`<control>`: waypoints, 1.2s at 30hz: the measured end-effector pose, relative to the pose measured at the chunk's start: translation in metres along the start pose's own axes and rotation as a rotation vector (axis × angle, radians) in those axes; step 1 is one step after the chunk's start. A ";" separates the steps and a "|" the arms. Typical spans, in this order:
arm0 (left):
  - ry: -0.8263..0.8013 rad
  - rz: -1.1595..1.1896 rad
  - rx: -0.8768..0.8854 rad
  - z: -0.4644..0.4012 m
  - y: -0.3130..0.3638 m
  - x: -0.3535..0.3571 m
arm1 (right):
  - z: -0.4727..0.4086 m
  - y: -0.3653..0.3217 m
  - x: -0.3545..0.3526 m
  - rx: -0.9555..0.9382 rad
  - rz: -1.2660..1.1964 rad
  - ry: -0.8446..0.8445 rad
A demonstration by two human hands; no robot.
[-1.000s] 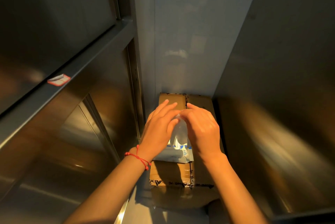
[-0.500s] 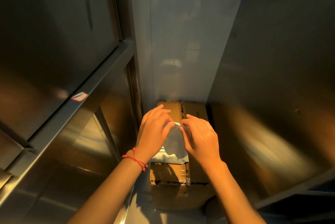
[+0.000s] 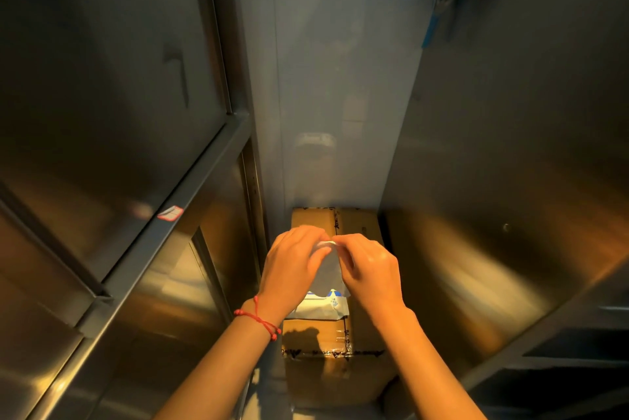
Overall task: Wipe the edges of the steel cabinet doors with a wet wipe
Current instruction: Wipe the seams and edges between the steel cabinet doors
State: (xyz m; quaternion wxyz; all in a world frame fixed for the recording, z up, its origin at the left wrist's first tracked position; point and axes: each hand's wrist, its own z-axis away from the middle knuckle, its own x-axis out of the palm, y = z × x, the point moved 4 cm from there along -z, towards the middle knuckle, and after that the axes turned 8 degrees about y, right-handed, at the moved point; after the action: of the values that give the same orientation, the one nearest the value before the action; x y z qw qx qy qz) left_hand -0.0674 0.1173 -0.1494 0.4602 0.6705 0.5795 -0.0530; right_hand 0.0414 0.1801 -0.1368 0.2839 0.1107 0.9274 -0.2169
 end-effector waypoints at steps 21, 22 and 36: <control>0.025 0.079 -0.108 -0.012 0.035 -0.036 | -0.023 -0.016 -0.046 0.227 -0.062 -0.122; 0.027 0.081 -0.100 -0.013 0.037 -0.037 | -0.025 -0.017 -0.047 0.232 -0.065 -0.136; 0.071 0.059 -0.105 -0.013 0.046 -0.051 | -0.041 -0.039 -0.072 0.128 -0.032 0.024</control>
State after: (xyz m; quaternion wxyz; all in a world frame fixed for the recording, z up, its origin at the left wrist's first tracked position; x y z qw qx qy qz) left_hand -0.0518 0.0929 -0.0856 0.4755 0.6637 0.5772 0.0149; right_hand 0.0678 0.1589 -0.0517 0.2615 0.1163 0.9166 -0.2791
